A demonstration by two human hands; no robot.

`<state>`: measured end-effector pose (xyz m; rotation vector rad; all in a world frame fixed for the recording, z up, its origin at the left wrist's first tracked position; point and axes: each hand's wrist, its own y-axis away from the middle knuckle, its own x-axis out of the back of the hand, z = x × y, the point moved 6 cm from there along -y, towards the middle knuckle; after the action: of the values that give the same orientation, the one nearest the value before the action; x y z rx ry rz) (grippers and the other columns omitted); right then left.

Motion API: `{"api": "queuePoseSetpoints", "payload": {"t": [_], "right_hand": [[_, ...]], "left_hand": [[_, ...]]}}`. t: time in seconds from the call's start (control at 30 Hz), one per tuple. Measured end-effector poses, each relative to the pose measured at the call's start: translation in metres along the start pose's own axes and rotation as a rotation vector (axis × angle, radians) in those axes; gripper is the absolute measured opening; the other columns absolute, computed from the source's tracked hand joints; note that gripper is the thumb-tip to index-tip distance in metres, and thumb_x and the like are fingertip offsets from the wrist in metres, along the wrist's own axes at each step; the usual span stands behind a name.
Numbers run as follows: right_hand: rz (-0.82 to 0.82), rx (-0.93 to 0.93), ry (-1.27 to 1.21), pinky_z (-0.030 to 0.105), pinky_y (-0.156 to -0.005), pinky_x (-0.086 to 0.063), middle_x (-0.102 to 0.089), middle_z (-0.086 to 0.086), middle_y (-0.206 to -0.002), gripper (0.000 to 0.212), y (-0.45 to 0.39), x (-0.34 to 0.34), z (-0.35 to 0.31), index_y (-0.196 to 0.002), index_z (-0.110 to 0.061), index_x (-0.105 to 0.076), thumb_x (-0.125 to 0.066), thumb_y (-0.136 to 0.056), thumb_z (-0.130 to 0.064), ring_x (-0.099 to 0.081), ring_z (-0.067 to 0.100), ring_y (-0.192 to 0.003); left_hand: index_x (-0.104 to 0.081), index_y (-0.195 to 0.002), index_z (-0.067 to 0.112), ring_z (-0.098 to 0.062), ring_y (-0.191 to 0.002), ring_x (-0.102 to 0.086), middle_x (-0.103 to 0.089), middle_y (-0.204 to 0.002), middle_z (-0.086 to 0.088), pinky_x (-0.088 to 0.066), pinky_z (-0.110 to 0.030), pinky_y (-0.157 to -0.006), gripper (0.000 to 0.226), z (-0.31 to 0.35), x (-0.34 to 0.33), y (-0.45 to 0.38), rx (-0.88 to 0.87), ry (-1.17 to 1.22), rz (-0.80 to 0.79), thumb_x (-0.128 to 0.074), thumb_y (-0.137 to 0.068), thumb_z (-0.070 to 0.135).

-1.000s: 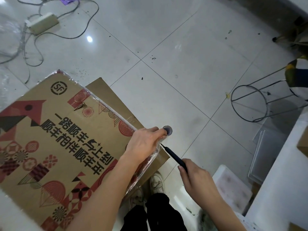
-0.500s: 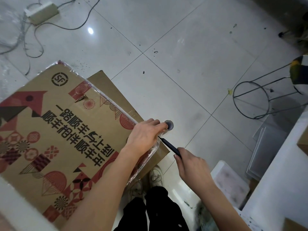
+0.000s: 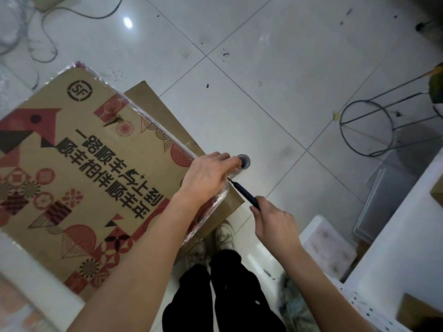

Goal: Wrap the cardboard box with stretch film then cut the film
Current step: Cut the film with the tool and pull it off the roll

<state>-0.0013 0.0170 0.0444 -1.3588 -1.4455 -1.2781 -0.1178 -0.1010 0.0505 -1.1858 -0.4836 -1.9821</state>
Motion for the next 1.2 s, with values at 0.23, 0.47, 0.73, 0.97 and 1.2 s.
{"api": "queuePoseSetpoints", "payload": {"t": [0.23,0.47,0.73,0.97,1.2], "right_hand": [[0.052,-0.005,0.009,0.018,-0.04,-0.014,-0.055,-0.003,-0.052,0.012,-0.006,-0.002,-0.007,-0.082,-0.011,-0.055,-0.054,-0.083,-0.023,-0.045,0.025,-0.03],[-0.001,-0.018,-0.055,0.019,-0.036,-0.018,-0.055,-0.003,-0.052,0.019,0.02,-0.004,0.016,-0.088,-0.015,-0.048,-0.037,-0.088,-0.031,-0.045,0.025,-0.03],[0.113,0.003,-0.17,0.02,-0.04,-0.024,-0.06,-0.002,-0.061,0.015,0.025,0.014,0.023,-0.097,-0.015,-0.046,-0.039,-0.089,-0.026,-0.046,0.025,-0.033],[0.035,0.046,-0.133,0.02,-0.038,-0.024,-0.059,-0.002,-0.059,0.014,0.005,-0.014,0.012,-0.095,-0.017,-0.043,-0.037,-0.09,-0.028,-0.046,0.025,-0.033],[0.065,-0.05,-0.244,0.022,-0.04,-0.029,-0.061,0.0,-0.06,0.015,0.035,-0.02,0.048,-0.098,-0.018,-0.044,-0.039,-0.088,-0.027,-0.051,0.028,-0.038]], "left_hand": [[-0.065,-0.094,0.016,-0.022,-0.057,-0.056,-0.062,-0.069,0.001,-0.032,-0.024,-0.047,0.025,-0.003,-0.003,-0.001,-0.01,0.0,0.026,-0.066,-0.074,0.002],[-0.065,-0.094,0.016,-0.019,-0.061,-0.061,-0.067,-0.075,0.002,-0.048,-0.028,-0.051,0.031,0.0,-0.001,0.001,-0.029,0.049,0.021,-0.038,-0.084,0.026],[-0.066,-0.093,0.016,-0.019,-0.059,-0.061,-0.067,-0.073,0.003,-0.047,-0.026,-0.051,0.035,0.001,0.002,0.0,-0.006,0.043,0.038,-0.035,-0.085,0.031],[-0.065,-0.097,0.016,-0.021,-0.063,-0.062,-0.066,-0.076,0.002,-0.048,-0.03,-0.051,0.016,-0.004,-0.001,0.0,0.026,0.026,0.039,-0.056,-0.084,0.013],[-0.066,-0.093,0.016,-0.02,-0.055,-0.059,-0.063,-0.068,0.002,-0.047,-0.027,-0.048,0.03,0.0,0.004,-0.001,0.036,0.042,0.039,-0.04,-0.083,0.025]]}}
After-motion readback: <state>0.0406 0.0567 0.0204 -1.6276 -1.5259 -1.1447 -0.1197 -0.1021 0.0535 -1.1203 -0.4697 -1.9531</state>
